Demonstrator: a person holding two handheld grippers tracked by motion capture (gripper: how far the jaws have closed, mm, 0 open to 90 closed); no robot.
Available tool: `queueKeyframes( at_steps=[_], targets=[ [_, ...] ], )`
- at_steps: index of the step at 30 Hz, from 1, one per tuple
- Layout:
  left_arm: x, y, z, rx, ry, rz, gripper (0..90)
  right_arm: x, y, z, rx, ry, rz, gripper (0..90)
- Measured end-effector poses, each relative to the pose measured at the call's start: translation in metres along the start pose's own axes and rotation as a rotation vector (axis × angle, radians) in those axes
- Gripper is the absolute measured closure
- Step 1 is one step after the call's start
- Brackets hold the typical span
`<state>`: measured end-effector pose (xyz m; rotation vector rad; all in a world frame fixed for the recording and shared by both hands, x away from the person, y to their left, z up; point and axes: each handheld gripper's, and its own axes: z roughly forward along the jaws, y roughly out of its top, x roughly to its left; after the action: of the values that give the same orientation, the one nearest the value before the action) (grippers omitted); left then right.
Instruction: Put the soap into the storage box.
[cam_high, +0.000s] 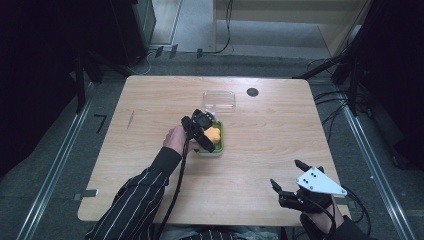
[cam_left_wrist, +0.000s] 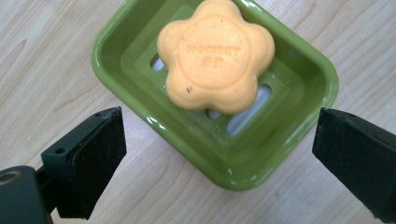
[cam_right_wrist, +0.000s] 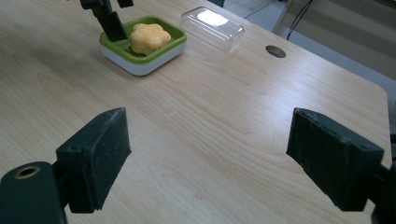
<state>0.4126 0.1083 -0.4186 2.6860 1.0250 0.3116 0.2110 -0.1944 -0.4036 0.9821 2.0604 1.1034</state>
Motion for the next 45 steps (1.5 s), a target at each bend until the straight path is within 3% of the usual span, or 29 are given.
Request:
queueKeyframes(
  at_steps=[13,30,45],
  targets=[
    [0.0,-0.02,-0.014,0.008,0.01,-0.009,0.0,0.0,0.0,0.0,0.0,-0.001,0.0,13.6],
    [0.001,-0.066,-0.027,0.032,-0.007,-0.047,0.0,0.0,0.0,-0.001,0.0,-0.002,0.0,13.6],
    [-0.008,-0.105,-0.026,0.102,-0.024,-0.059,0.0,0.0,0.0,-0.001,0.0,-0.002,0.0,13.6]
  ],
)
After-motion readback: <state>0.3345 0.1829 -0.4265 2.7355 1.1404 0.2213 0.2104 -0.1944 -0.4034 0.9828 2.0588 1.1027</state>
